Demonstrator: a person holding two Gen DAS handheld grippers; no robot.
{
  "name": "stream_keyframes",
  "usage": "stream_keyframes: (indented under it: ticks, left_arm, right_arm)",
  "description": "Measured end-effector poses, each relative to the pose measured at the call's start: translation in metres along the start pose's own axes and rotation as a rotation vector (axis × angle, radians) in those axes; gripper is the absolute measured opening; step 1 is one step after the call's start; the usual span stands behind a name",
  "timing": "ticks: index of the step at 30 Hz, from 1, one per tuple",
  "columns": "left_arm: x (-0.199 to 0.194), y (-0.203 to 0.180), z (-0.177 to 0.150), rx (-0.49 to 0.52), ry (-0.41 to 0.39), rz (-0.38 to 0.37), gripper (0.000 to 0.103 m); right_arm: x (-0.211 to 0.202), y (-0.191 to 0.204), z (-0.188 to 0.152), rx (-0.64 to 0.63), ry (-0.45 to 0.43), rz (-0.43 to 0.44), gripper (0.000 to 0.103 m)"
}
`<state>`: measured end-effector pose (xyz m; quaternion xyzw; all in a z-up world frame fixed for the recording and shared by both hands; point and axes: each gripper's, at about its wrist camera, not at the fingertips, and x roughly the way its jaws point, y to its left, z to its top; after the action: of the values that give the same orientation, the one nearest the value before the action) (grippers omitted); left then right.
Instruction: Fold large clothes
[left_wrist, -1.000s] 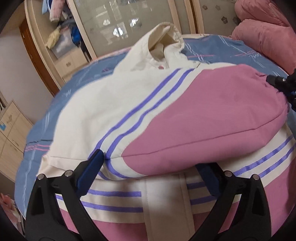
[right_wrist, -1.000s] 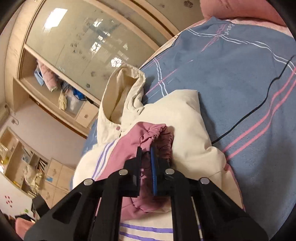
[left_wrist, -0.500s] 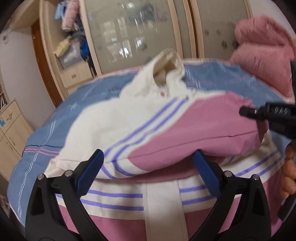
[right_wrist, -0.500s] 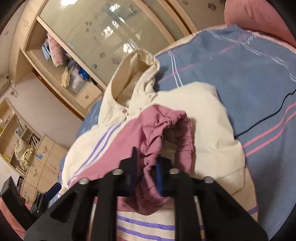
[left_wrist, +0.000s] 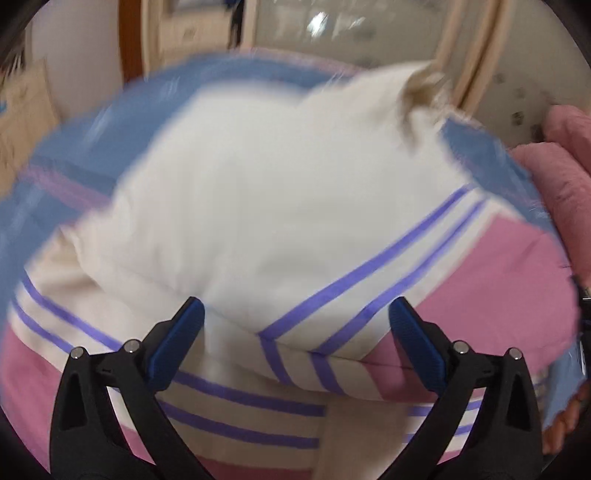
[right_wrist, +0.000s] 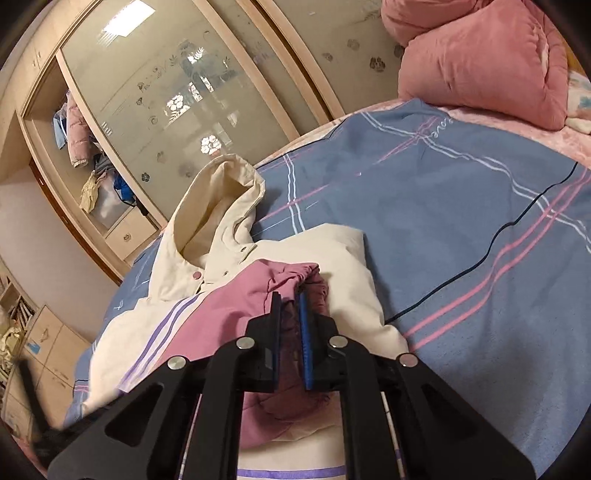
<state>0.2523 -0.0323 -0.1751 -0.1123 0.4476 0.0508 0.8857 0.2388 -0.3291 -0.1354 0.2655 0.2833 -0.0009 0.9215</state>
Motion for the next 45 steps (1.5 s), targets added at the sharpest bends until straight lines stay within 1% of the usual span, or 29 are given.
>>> stream_keyframes:
  ticks: [1, 2, 3, 4, 6, 9, 11, 12, 13, 15, 21, 23, 24, 25, 26, 27, 28, 29, 30, 31, 32, 36, 37, 41, 45]
  left_arm:
    - [0.003, 0.001, -0.005, -0.003, -0.033, -0.002, 0.101]
    - [0.002, 0.000, -0.010, 0.005, -0.076, 0.000, 0.101]
    - [0.002, -0.001, -0.012, 0.013, -0.094, 0.005, 0.101]
    - [0.003, -0.001, -0.014, 0.017, -0.107, 0.008, 0.101]
    - [0.002, -0.001, -0.016, 0.014, -0.117, 0.002, 0.101]
    - [0.001, 0.001, -0.018, 0.011, -0.136, -0.003, 0.101]
    - [0.000, 0.001, -0.021, 0.011, -0.151, 0.001, 0.101]
    - [-0.002, 0.003, -0.021, 0.011, -0.155, 0.001, 0.101]
    - [-0.002, 0.003, -0.021, 0.011, -0.158, 0.001, 0.101]
    - [0.000, 0.003, -0.021, 0.012, -0.161, 0.001, 0.101]
    - [0.000, 0.003, -0.023, 0.015, -0.172, -0.003, 0.101]
    - [-0.009, 0.004, -0.020, 0.008, -0.172, 0.000, 0.101]
    - [-0.020, 0.004, -0.019, -0.009, -0.214, 0.017, 0.101]
    - [-0.034, 0.003, -0.018, -0.013, -0.293, 0.041, 0.101]
    - [-0.046, 0.000, -0.016, 0.001, -0.366, 0.075, 0.101]
    - [-0.052, -0.009, -0.010, 0.069, -0.419, 0.139, 0.101]
    - [-0.048, -0.016, -0.005, 0.131, -0.406, 0.184, 0.101]
    - [-0.040, -0.022, -0.002, 0.179, -0.374, 0.222, 0.101]
    - [-0.023, -0.027, 0.002, 0.236, -0.304, 0.268, 0.101]
    - [-0.008, -0.028, 0.001, 0.264, -0.252, 0.289, 0.101]
    - [0.002, -0.025, -0.003, 0.262, -0.242, 0.281, 0.101]
    - [0.004, -0.010, -0.006, 0.189, -0.255, 0.209, 0.101]
    - [0.004, -0.008, -0.006, 0.183, -0.254, 0.202, 0.101]
    - [0.003, -0.008, -0.007, 0.188, -0.256, 0.210, 0.101]
    - [0.004, -0.010, -0.009, 0.188, -0.259, 0.208, 0.101]
  right_arm:
    - [0.001, 0.002, -0.001, -0.005, 0.006, -0.011, 0.036]
    - [0.002, 0.005, -0.003, -0.019, 0.011, -0.041, 0.049]
    - [0.002, 0.007, -0.006, -0.034, 0.008, -0.062, 0.065]
    - [0.005, 0.011, -0.009, -0.066, 0.020, -0.069, 0.068]
    - [0.015, 0.020, -0.015, -0.115, 0.073, -0.052, 0.068]
    - [0.026, 0.028, -0.024, -0.160, 0.117, -0.040, 0.070]
    - [0.026, 0.033, -0.028, -0.190, 0.108, -0.051, 0.056]
    - [0.025, 0.036, -0.029, -0.213, 0.098, -0.064, 0.045]
    - [0.024, 0.038, -0.030, -0.227, 0.091, -0.068, 0.041]
    - [0.022, 0.041, -0.031, -0.247, 0.074, -0.078, 0.038]
    - [0.021, 0.053, -0.039, -0.342, 0.001, -0.234, 0.035]
    - [0.023, 0.054, -0.041, -0.362, -0.010, -0.282, 0.035]
    - [0.024, 0.053, -0.040, -0.362, -0.014, -0.299, 0.035]
    - [0.025, 0.050, -0.039, -0.356, -0.017, -0.321, 0.035]
    - [0.025, 0.047, -0.038, -0.348, -0.012, -0.325, 0.035]
    - [0.027, 0.046, -0.038, -0.342, -0.004, -0.325, 0.035]
    - [0.029, 0.044, -0.037, -0.332, 0.006, -0.330, 0.035]
    - [0.031, 0.043, -0.037, -0.328, 0.011, -0.334, 0.035]
    - [0.033, 0.043, -0.037, -0.328, 0.017, -0.335, 0.035]
    - [0.034, 0.043, -0.037, -0.334, 0.028, -0.329, 0.037]
    - [0.035, 0.043, -0.037, -0.336, 0.031, -0.325, 0.039]
    - [0.037, 0.046, -0.039, -0.343, 0.056, -0.308, 0.053]
    - [0.039, 0.046, -0.039, -0.344, 0.064, -0.306, 0.056]
    - [0.039, 0.049, -0.041, -0.355, 0.067, -0.306, 0.062]
    - [0.038, 0.046, -0.040, -0.333, 0.059, -0.328, 0.070]
